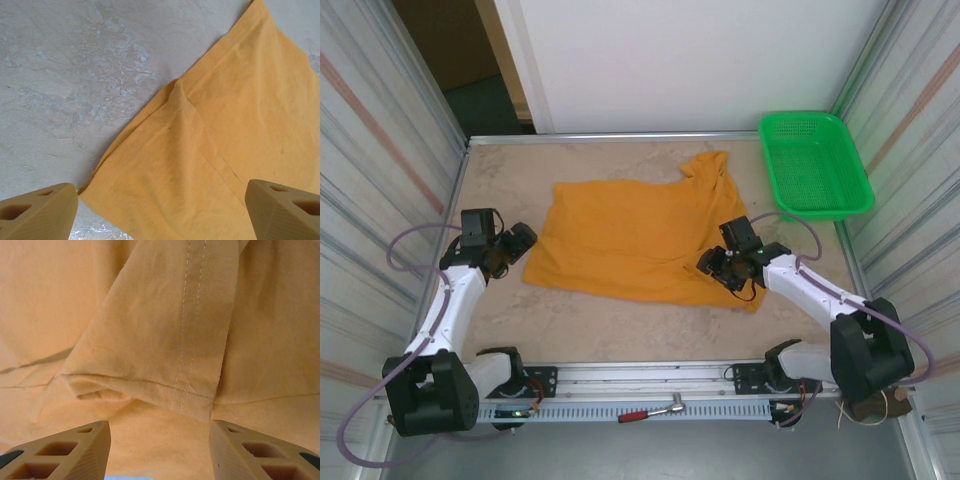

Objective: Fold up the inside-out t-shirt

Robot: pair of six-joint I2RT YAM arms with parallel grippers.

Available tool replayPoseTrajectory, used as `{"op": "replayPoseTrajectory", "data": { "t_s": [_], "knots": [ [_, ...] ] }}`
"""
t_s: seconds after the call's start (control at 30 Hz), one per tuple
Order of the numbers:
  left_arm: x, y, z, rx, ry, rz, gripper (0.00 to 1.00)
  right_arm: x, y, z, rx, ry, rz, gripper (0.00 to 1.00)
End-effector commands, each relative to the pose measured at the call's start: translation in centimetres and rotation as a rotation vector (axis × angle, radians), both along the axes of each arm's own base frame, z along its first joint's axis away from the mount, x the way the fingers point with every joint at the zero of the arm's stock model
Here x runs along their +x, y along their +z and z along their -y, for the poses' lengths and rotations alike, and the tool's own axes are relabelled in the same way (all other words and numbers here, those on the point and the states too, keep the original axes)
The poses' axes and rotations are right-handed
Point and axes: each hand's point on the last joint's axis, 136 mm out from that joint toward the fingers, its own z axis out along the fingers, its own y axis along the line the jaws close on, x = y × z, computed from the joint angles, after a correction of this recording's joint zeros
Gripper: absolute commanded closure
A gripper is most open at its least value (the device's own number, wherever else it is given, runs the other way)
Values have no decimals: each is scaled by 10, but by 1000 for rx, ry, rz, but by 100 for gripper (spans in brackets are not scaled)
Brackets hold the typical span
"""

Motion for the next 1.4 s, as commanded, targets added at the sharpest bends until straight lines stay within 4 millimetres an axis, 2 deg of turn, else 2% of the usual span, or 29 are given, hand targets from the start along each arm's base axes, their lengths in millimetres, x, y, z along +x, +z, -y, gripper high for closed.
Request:
{"op": "replayPoseTrajectory", "data": {
  "t_s": [0.0,0.3,0.37,0.43,0.5,0.53,0.67,0.77,0.83,0.87,0.93,0.97,1.0,1.1,1.17,1.27,1.37],
  "knots": [
    [3,13,4,-8,-16,27,13,2,-10,0,-14,-32,-17,48],
    [7,16,6,-23,-19,41,13,2,-26,-1,-46,-38,-55,47],
    [9,17,6,-24,-18,44,13,3,-28,-2,-48,-35,-58,50],
    [9,16,7,-26,-18,43,13,5,-27,-3,-46,-28,-55,63],
    [10,16,7,-28,-17,44,14,9,-24,-6,-43,-18,-44,90],
    [11,16,8,-28,-19,44,13,13,-20,-7,-38,-14,-36,100],
    [12,17,10,-29,-24,46,13,42,4,-14,-28,12,23,100],
    [14,18,11,-30,-30,48,14,73,17,-21,-6,17,55,100],
    [14,16,12,-32,-33,43,14,96,18,-25,8,24,61,100],
    [13,15,12,-32,-34,41,14,108,19,-30,32,37,65,92],
    [13,13,14,-34,-34,39,14,131,25,-41,80,93,113,59],
    [13,12,15,-37,-36,36,14,140,30,-44,102,124,136,52],
    [13,11,15,-36,-37,34,14,144,38,-45,119,147,161,50],
    [12,11,18,-36,-44,33,14,141,57,-24,72,134,210,49],
    [12,10,18,-36,-45,35,14,131,60,8,-13,84,195,50],
    [13,10,20,-46,-47,36,14,110,48,50,-143,23,137,52],
    [14,10,23,-48,-53,38,14,92,29,74,-191,-7,69,57]
  ]
}}
